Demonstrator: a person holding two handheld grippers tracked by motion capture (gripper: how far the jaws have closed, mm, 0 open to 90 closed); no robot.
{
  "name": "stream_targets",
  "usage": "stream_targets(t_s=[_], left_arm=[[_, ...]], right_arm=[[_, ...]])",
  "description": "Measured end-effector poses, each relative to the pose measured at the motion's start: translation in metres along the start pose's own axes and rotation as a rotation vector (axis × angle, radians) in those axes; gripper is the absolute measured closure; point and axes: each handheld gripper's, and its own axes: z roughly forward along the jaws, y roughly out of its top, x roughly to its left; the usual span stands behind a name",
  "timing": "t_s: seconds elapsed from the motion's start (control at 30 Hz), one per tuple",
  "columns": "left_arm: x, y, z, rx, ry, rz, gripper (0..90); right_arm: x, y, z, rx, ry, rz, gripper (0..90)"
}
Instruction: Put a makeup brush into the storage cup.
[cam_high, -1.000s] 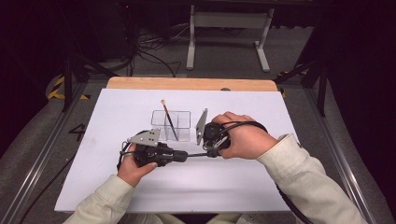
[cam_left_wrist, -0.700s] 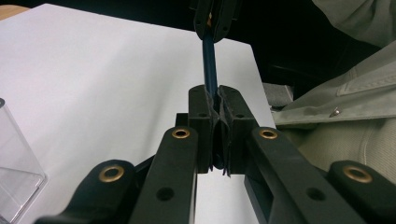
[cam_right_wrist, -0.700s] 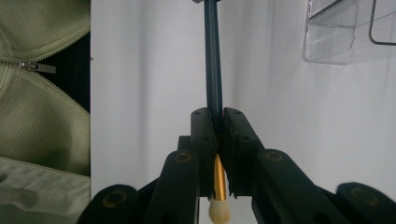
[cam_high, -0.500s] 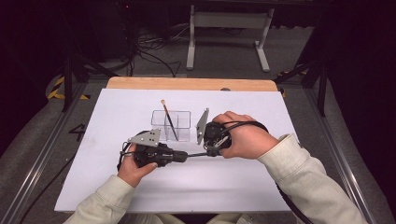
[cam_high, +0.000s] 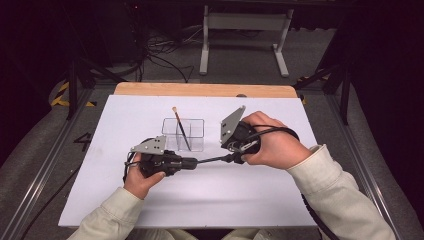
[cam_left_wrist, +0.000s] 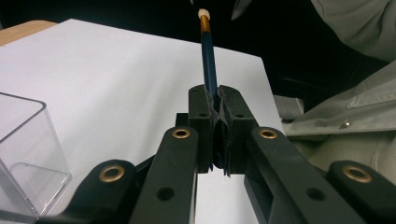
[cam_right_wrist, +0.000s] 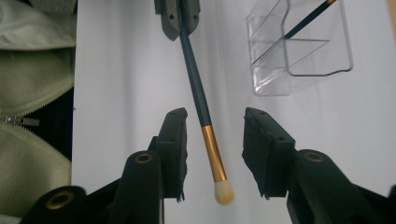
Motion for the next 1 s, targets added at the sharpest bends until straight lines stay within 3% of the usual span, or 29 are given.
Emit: stream_targets(t_s=[0.2,0.43,0.63,1.0], left_arm=[[0.001,-0.005,-0.002,-0.066,0.023,-0.007,84.4],[0.0,-0.008,-0.002,-0.096,0.04,-0.01,84.4],[0.001,-0.009,-0.005,-0.115,0.063,-0.01,84.4],[0.0,-0.008,-0.008,-0.132,0.068,-0.009,84.3]], right_arm=[[0.001,-0.016,-0.017,-0.139,-0.049,0.049,59.3],[0.0,-0.04,-0.029,-0.216,-0.081,0.098,57.7],[0.002,-0.059,-0.029,-0.275,-0.098,0.143,54.2],[0.011,-0.085,-0.022,-0.469,-0.137,0.246,26.7]])
